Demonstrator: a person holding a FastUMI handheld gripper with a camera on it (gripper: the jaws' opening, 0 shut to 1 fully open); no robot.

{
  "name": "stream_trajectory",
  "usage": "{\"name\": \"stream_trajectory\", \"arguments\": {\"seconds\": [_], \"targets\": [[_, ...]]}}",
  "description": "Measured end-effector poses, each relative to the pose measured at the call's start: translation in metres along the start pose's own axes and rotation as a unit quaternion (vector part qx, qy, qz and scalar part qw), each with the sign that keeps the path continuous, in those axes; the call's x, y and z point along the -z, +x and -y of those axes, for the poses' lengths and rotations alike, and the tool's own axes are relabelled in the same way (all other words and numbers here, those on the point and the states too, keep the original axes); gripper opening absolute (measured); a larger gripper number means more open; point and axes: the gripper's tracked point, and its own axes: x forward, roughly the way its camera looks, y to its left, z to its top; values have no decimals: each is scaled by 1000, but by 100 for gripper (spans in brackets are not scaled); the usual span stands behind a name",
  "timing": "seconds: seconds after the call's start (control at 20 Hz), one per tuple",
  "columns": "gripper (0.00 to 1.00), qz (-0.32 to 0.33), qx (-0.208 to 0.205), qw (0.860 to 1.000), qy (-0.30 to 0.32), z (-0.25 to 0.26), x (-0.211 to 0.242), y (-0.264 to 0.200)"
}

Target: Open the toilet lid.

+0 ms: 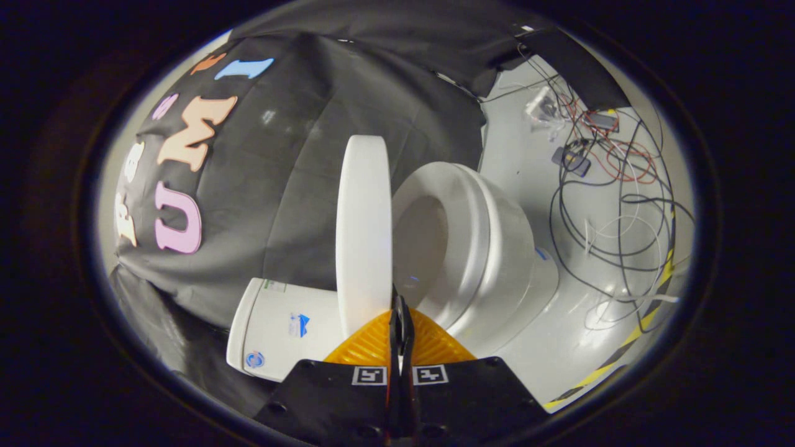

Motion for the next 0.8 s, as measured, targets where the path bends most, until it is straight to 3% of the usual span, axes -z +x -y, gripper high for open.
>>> {"name": "stream_trajectory", "arguments": {"seconds": [0.3,0.8], "targets": [[1,13,22,1000,-8,-11,-6,-2],[1,35,31,996,-82,-65,-11,-19]]}}
